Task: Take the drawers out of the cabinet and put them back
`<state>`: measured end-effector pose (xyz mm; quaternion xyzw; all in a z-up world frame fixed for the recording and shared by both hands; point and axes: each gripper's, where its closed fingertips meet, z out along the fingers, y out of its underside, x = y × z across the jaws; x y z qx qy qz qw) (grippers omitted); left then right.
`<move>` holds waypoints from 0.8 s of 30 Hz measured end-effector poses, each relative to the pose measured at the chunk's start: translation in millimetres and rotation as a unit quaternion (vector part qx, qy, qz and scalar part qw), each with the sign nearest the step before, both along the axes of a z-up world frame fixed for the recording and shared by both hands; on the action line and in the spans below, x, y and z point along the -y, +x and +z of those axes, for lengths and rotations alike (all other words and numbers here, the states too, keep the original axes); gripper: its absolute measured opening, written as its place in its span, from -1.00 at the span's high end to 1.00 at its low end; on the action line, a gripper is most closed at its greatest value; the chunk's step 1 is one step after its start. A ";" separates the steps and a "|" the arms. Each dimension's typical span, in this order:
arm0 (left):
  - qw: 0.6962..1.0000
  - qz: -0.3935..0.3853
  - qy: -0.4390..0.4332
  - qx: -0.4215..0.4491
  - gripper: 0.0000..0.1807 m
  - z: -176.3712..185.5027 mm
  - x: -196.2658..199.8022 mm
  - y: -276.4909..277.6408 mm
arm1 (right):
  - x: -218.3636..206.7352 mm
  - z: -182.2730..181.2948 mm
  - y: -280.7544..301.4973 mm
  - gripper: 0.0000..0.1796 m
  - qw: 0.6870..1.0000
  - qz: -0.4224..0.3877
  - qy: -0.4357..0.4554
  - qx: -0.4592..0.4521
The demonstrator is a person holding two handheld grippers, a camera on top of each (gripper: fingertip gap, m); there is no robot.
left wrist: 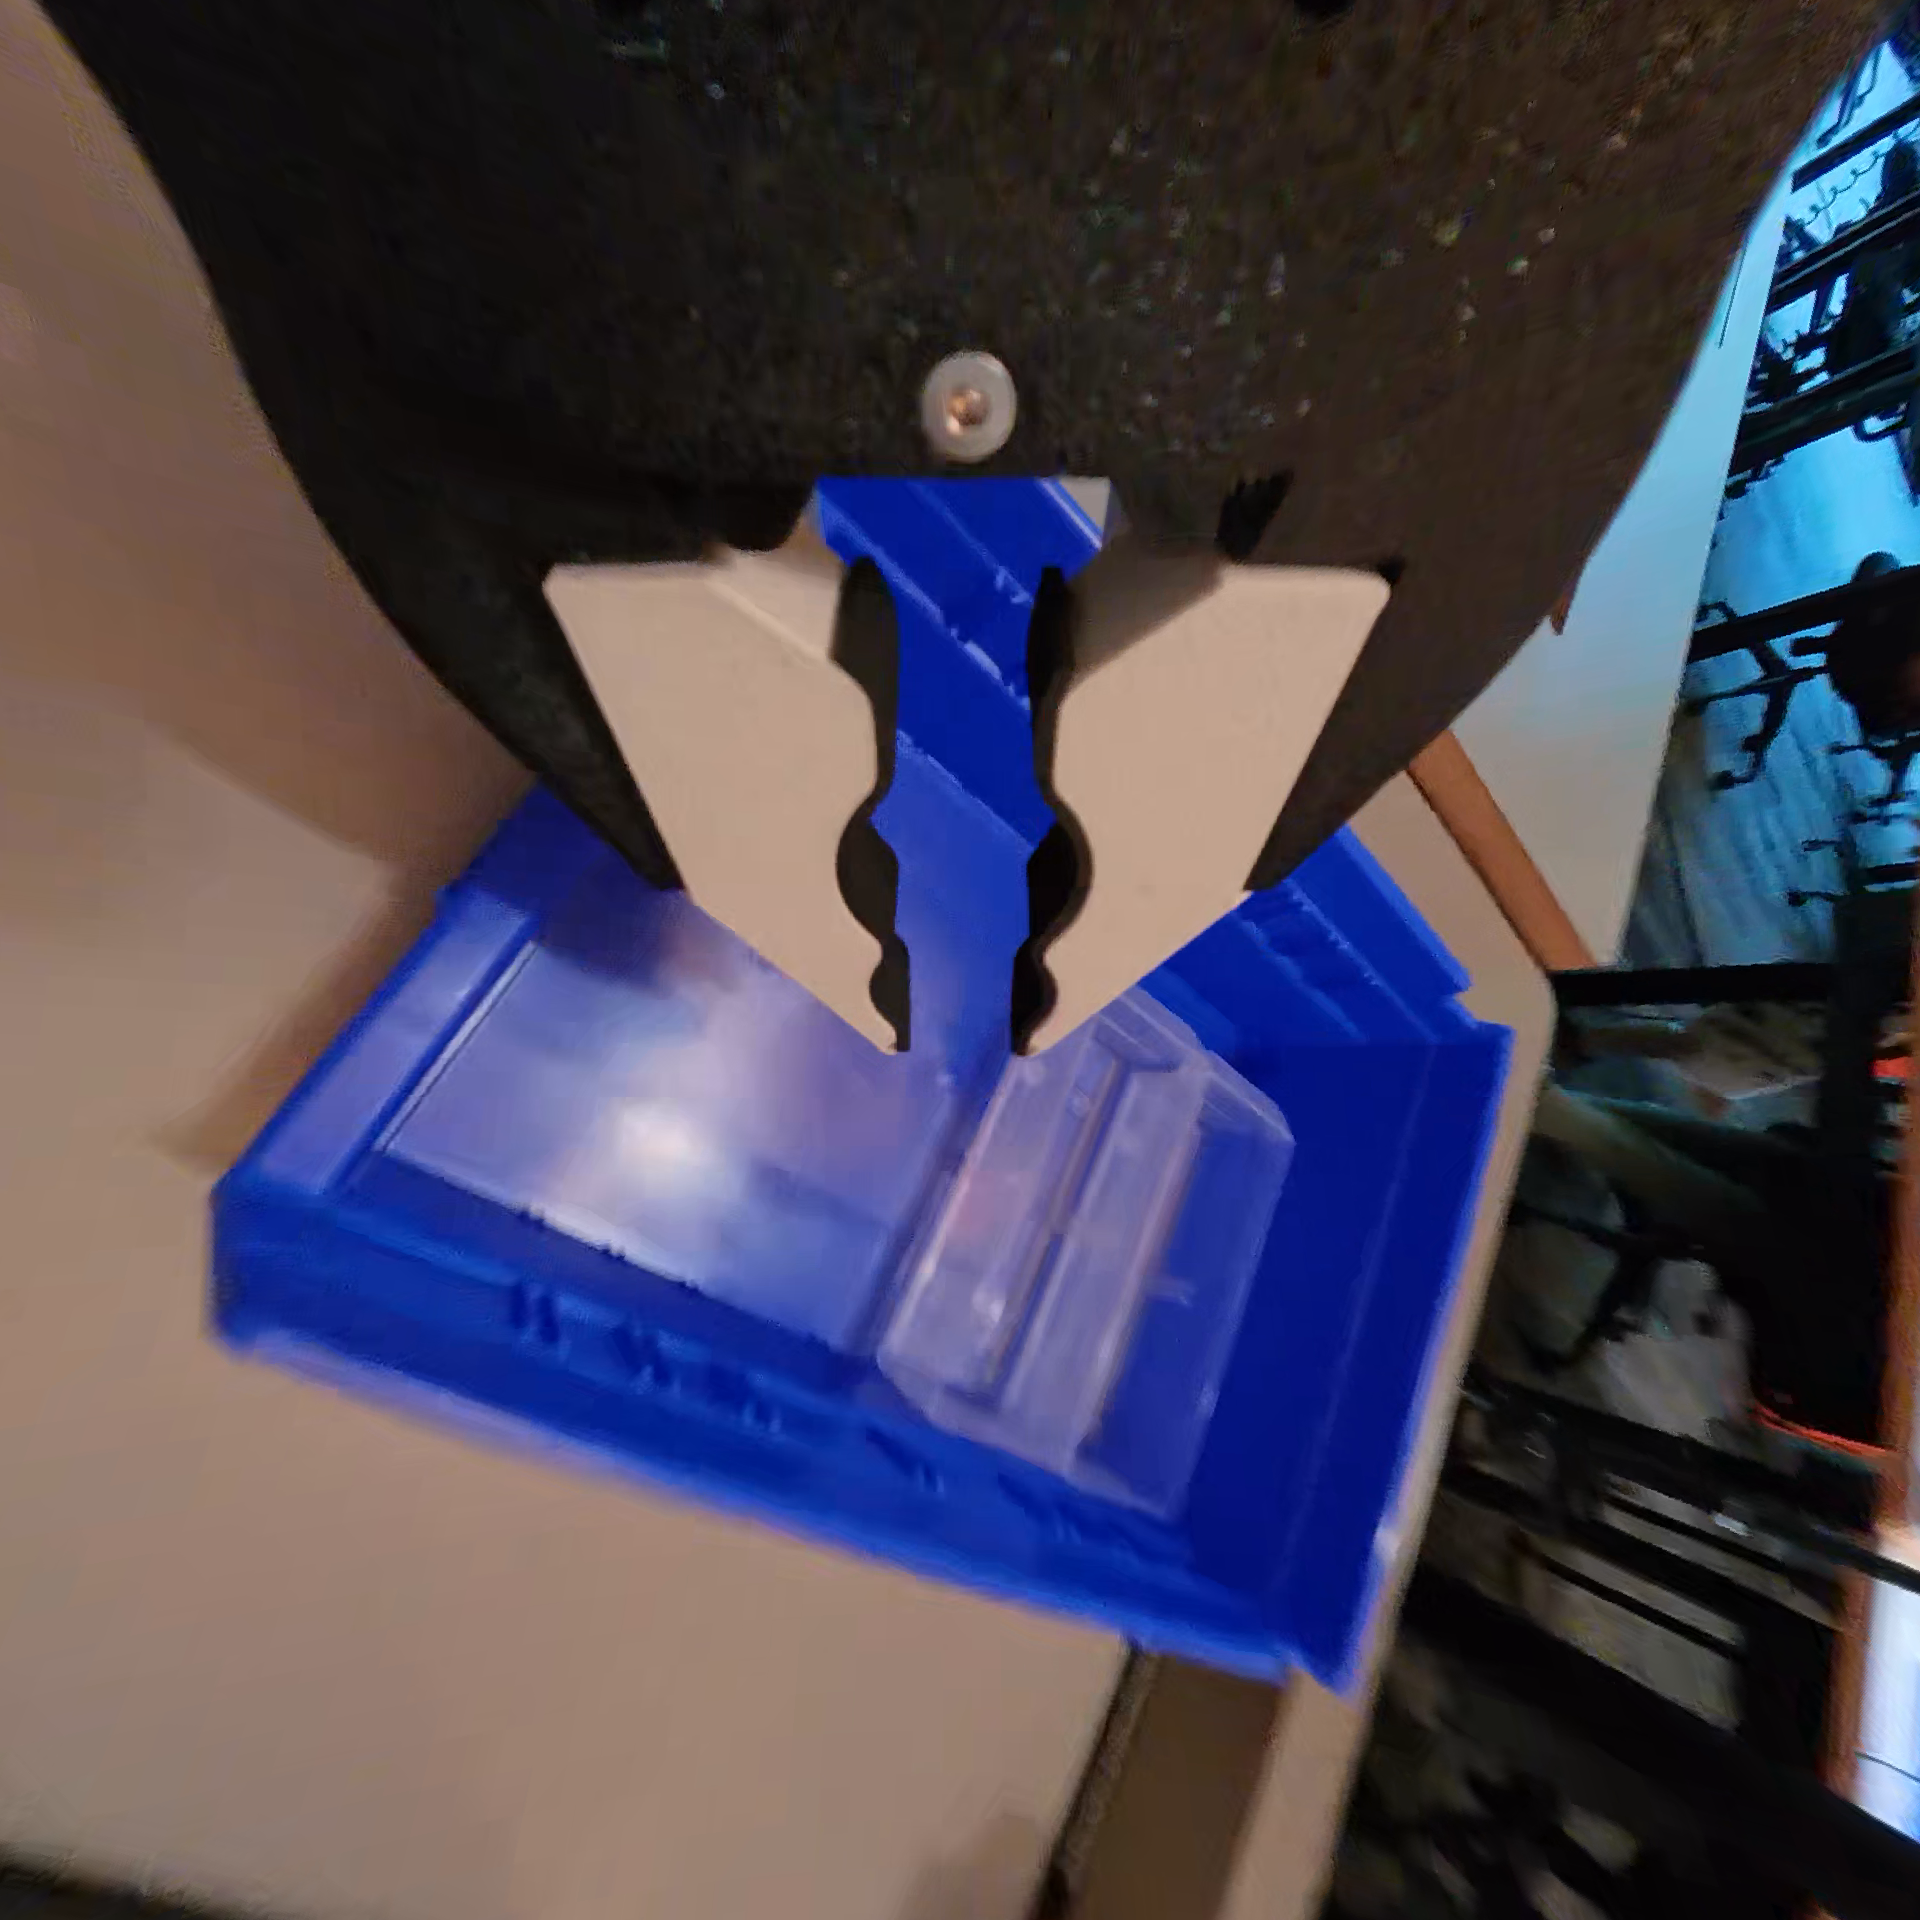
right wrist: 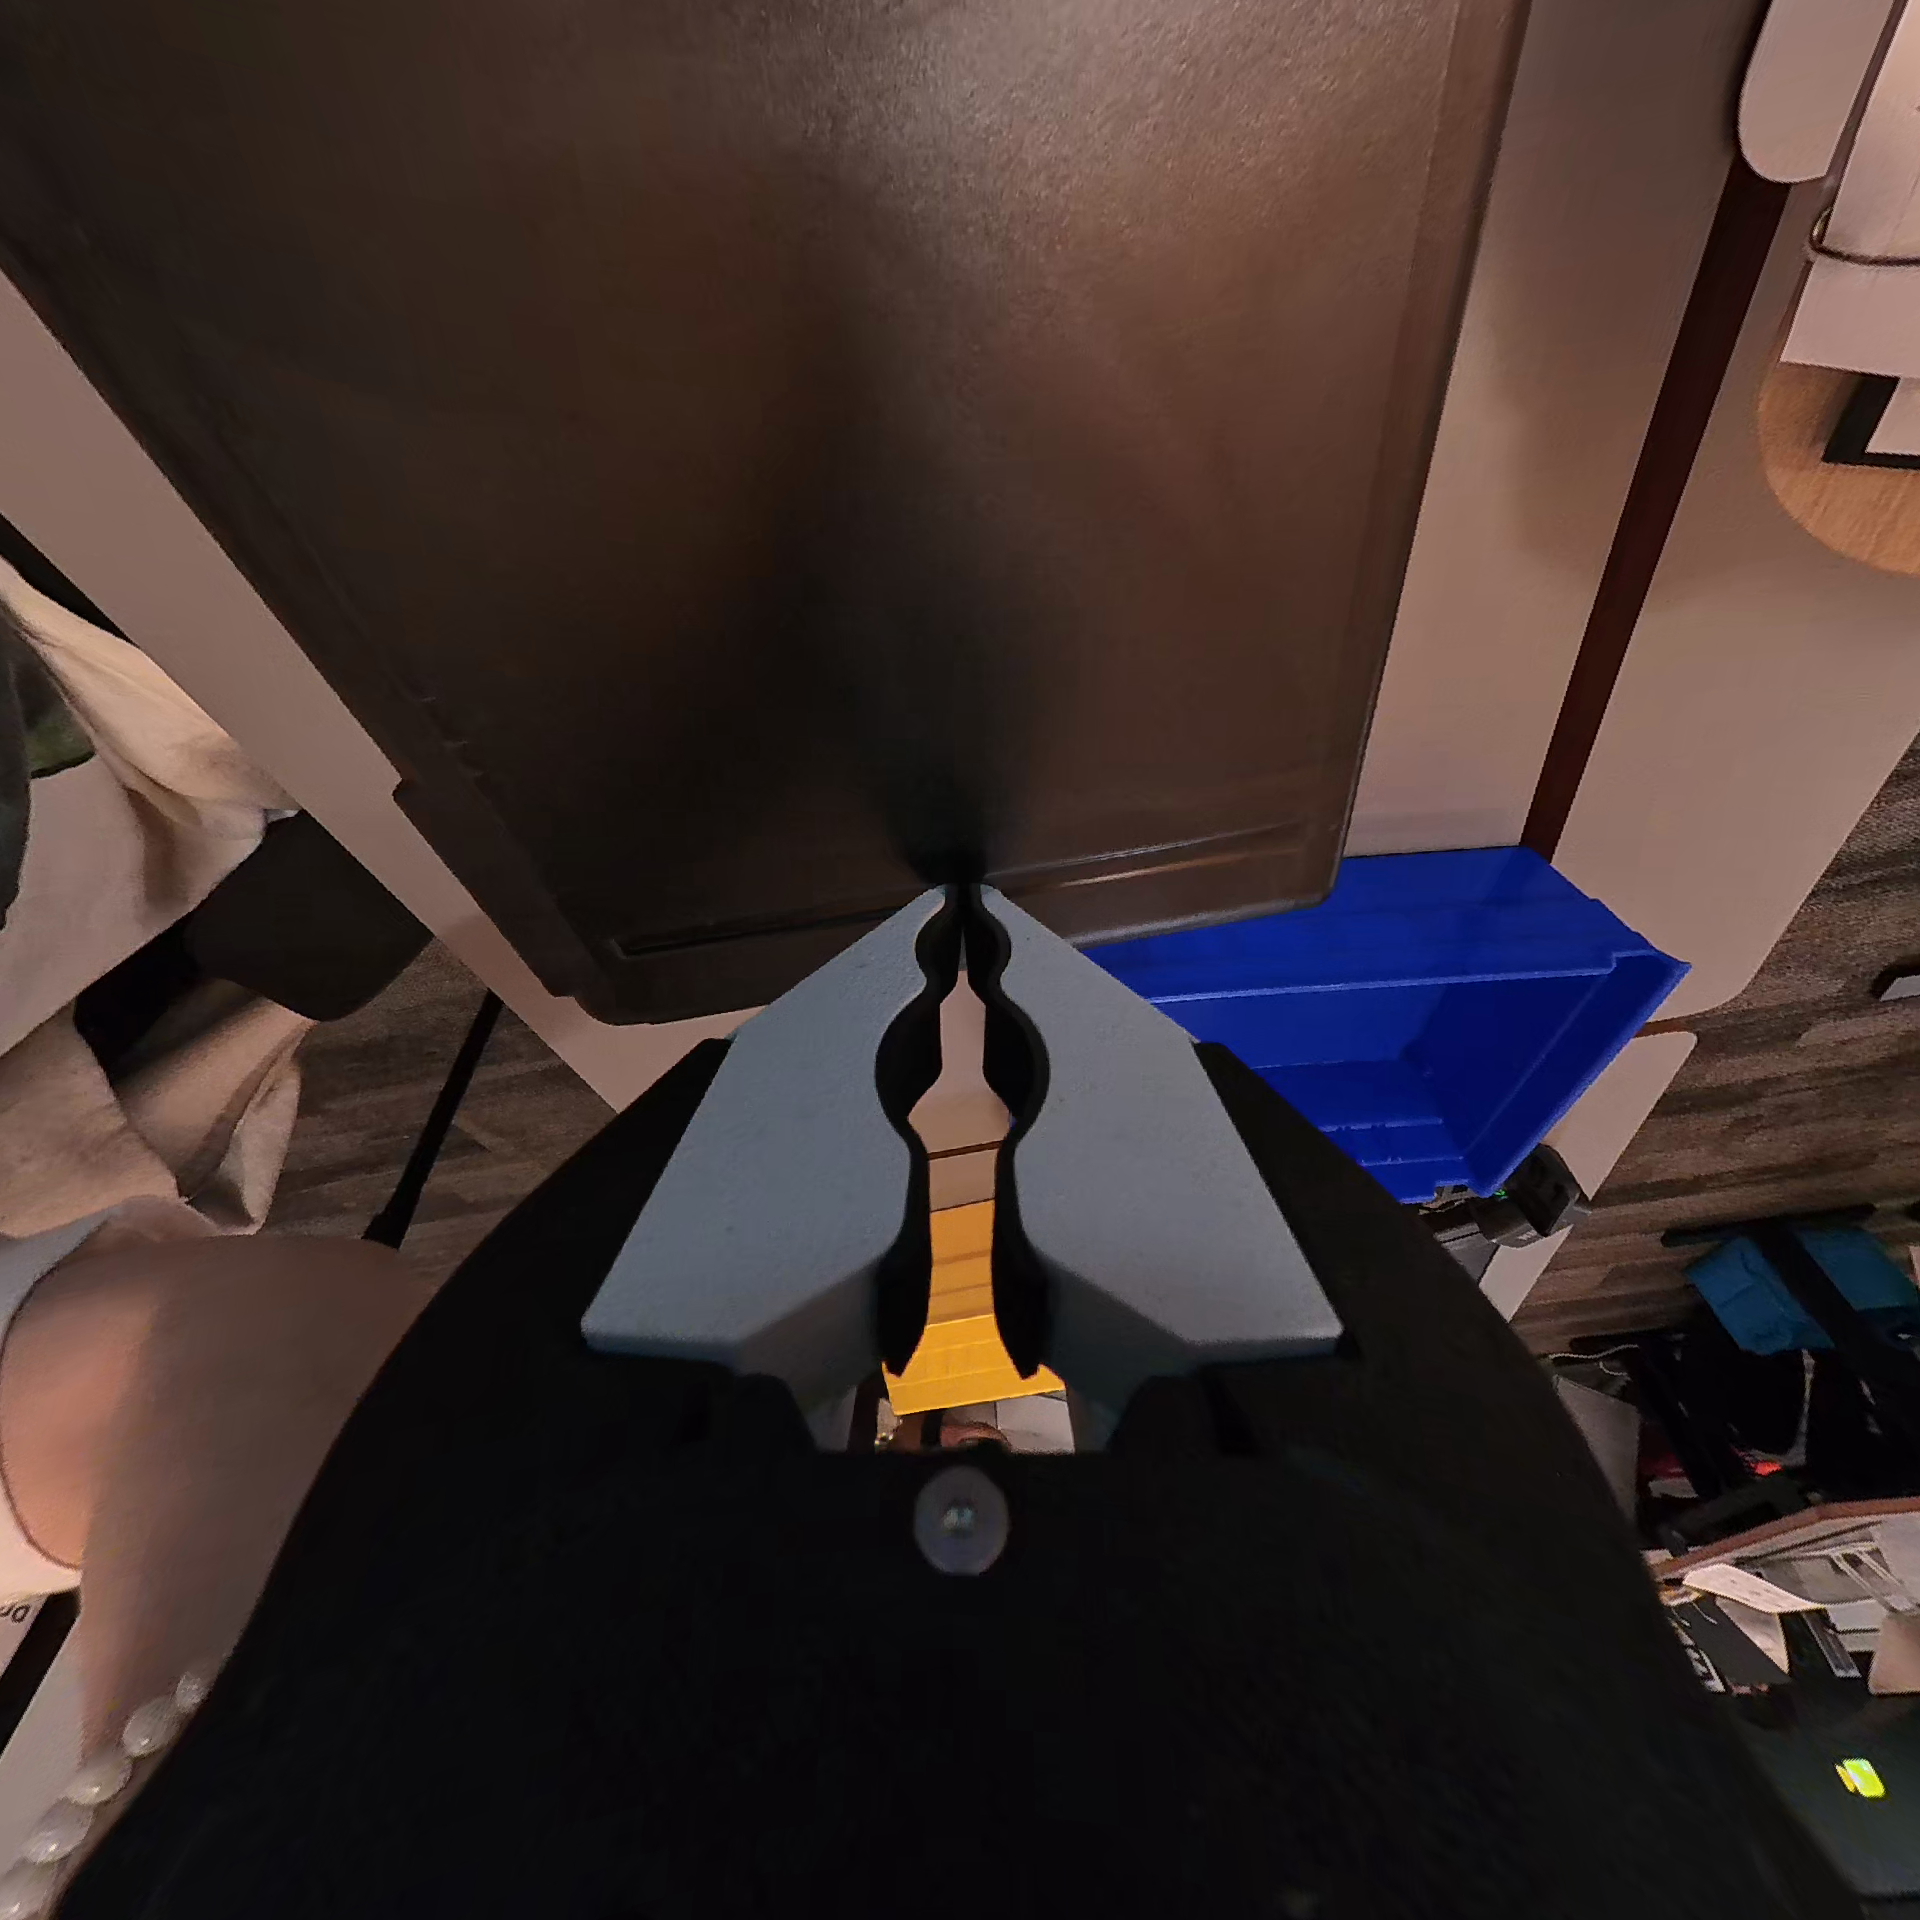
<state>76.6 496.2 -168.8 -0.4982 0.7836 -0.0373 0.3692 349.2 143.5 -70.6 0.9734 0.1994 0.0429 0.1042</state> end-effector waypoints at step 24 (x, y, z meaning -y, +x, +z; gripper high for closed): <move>0.981 0.037 -0.003 -0.191 0.84 -91.5 -99.8 17.3 | 0.3 0.0 0.2 1.00 1.000 0.001 -0.006 0.012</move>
